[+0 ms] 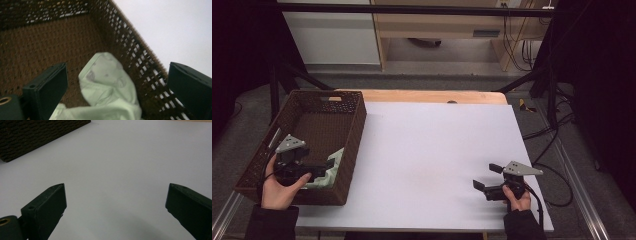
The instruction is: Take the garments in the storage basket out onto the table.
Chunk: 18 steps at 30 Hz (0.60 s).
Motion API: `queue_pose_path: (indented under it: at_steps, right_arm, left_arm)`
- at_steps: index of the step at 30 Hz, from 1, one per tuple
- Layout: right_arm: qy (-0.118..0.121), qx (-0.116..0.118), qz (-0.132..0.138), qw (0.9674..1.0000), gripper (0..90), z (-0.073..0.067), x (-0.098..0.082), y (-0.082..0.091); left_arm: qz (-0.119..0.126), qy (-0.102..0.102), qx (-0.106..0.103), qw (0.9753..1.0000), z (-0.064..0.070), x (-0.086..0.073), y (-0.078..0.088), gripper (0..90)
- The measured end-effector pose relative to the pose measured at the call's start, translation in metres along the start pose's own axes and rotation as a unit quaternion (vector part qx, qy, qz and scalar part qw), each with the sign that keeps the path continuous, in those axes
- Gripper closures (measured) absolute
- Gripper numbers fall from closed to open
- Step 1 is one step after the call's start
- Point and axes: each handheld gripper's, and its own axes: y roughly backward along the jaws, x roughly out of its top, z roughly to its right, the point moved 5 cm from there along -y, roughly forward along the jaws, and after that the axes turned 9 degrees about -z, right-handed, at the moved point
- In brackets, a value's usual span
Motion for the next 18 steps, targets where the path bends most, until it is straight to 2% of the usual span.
queue_pose_path:
  at_steps: [3,7,13,18]
  right_arm:
    - [0.0,0.0,0.0,1.0,3.9,0.0,0.0,0.0]
    - [-0.001,0.0,-0.001,1.0,3.9,0.0,0.0,0.0]
    - [0.0,0.0,0.0,1.0,3.9,0.0,0.0,0.0]
    - [0.001,0.0,-0.002,1.0,3.9,0.0,0.0,0.0]
  left_arm:
    - [-0.014,0.003,0.004,0.9999,-0.002,-0.002,-0.003,5.5]
    - [-0.028,-0.004,0.006,0.9996,-0.002,-0.005,-0.006,9.3]
    - [-0.046,-0.01,0.003,0.9989,0.0,-0.007,-0.011,20.0]
    - [-0.052,-0.017,-0.004,0.9985,0.0,-0.008,-0.011,33.7]
